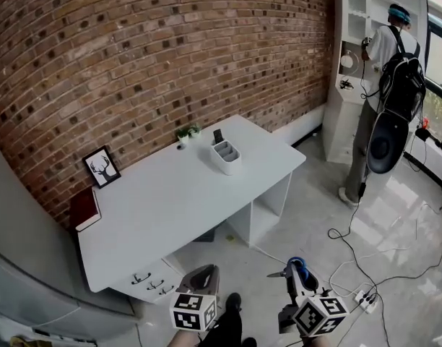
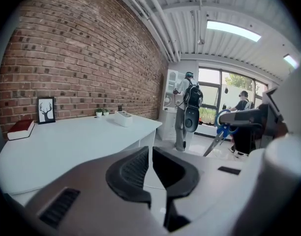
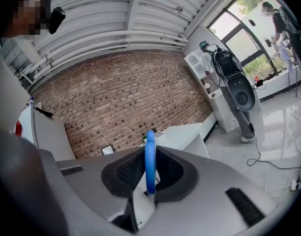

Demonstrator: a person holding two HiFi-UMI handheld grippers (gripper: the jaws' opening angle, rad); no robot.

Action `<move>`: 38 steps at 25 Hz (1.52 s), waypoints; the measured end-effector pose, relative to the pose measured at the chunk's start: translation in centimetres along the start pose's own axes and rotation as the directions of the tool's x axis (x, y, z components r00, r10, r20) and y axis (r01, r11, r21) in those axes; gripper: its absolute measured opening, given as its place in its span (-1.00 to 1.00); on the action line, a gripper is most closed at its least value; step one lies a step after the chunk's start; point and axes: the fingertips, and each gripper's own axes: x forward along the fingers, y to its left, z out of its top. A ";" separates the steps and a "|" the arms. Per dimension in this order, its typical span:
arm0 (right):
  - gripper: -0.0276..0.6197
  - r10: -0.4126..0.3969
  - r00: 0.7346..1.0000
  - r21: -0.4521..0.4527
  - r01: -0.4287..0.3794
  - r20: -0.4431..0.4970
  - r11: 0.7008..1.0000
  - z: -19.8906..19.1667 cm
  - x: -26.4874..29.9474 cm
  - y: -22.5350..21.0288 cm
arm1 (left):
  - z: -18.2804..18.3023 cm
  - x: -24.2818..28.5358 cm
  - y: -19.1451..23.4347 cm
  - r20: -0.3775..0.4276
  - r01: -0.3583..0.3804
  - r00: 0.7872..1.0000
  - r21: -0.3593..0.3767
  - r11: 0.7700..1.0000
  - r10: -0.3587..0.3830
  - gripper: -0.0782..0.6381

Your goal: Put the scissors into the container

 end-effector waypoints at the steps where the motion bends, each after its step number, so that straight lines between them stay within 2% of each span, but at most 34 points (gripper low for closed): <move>1: -0.76 0.000 1.000 -0.004 0.000 -0.002 1.000 0.2 1.0 -0.1 | 0.4 0.9 0.6 0.002 0.000 1.000 -0.006 1.000 0.000 -0.70; 10: -0.76 0.003 1.000 -0.024 -0.004 -0.013 1.000 3.0 12.3 -1.0 | 5.6 10.2 6.8 0.038 0.012 0.999 -0.030 0.999 -0.011 -0.70; 18: -0.76 -0.010 1.000 -0.017 0.010 -0.017 1.000 5.0 20.3 -0.8 | 9.1 16.0 11.6 0.029 0.025 0.999 -0.038 0.999 -0.024 -0.70; 25: -0.76 -0.023 1.000 -0.017 0.023 0.009 1.000 6.3 24.8 -0.7 | 10.9 19.6 14.6 0.027 0.039 0.999 -0.038 0.999 -0.038 -0.70; 31: -0.76 -0.030 1.000 0.000 0.030 -0.004 1.000 6.8 27.0 -1.4 | 11.6 22.1 15.3 0.023 0.056 0.998 -0.056 0.997 -0.055 -0.70; 38: -0.76 -0.011 1.000 0.001 0.012 -0.013 1.000 7.8 30.8 -2.1 | 12.1 24.4 16.5 0.010 0.031 0.999 -0.070 0.997 -0.031 -0.70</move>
